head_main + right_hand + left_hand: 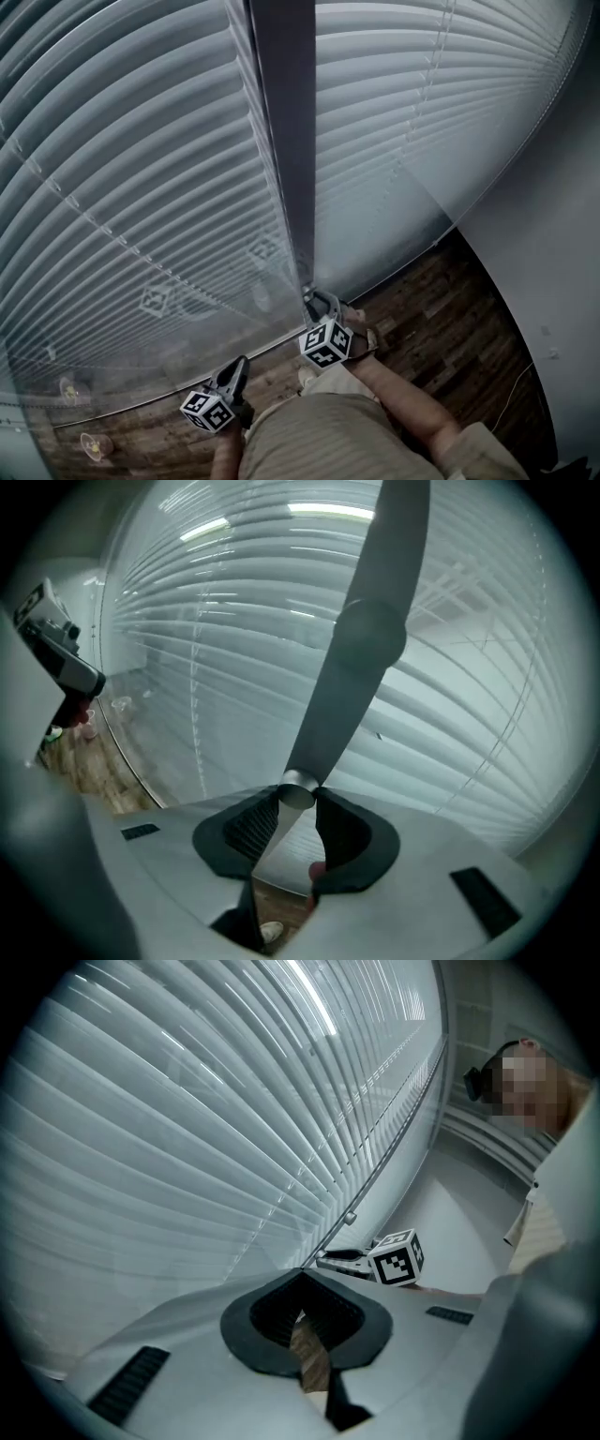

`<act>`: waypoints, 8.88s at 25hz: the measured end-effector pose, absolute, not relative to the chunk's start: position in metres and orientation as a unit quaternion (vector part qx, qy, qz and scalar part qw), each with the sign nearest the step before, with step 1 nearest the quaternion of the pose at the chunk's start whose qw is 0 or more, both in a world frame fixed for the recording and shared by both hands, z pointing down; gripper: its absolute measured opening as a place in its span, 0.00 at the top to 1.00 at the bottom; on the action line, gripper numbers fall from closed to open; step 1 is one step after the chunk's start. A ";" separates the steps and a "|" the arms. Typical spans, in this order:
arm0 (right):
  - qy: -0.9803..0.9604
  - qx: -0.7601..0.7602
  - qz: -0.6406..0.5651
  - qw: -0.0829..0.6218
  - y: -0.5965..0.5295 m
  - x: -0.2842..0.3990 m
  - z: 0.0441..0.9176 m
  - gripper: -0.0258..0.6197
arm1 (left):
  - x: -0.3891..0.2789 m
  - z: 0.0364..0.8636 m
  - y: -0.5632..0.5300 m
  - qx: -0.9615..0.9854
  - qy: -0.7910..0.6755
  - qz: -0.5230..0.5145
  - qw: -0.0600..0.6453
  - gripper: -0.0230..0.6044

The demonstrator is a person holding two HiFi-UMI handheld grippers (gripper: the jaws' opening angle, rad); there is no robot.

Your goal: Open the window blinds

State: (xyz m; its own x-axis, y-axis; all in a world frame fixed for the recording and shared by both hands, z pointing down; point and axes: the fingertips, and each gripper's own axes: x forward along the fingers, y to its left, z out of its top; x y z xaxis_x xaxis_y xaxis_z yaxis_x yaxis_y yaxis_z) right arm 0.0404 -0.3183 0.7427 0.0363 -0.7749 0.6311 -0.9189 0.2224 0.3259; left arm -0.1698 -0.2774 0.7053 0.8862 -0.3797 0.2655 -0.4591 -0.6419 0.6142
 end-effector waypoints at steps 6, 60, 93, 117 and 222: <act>-0.720 0.607 0.154 0.300 -0.315 0.038 0.752 0.75 | -0.176 0.716 -0.278 0.903 -0.235 0.059 0.355 0.94; -0.661 0.379 0.587 -0.274 -0.280 0.043 0.711 0.77 | -0.142 0.677 -0.224 0.905 -0.239 0.088 0.342 0.94; -0.250 -0.017 0.732 -0.633 -0.284 0.042 0.749 0.77 | -0.122 0.688 -0.232 0.893 -0.233 0.081 0.377 0.94; -0.759 0.624 0.015 0.187 -0.284 0.035 0.609 0.65 | -0.155 0.701 -0.257 0.895 -0.237 0.057 0.375 0.94; -0.766 0.627 0.009 0.145 -0.306 0.044 0.581 0.74 | -0.161 0.703 -0.304 0.896 -0.248 0.027 0.368 0.94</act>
State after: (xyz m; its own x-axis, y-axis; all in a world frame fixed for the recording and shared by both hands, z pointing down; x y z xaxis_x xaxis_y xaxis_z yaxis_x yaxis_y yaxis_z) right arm 0.0443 -0.3061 0.5812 -0.1726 -0.9572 0.2323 -0.9622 0.2143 0.1681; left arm -0.1607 -0.3039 0.7026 0.8755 -0.4245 0.2309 -0.4643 -0.6066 0.6453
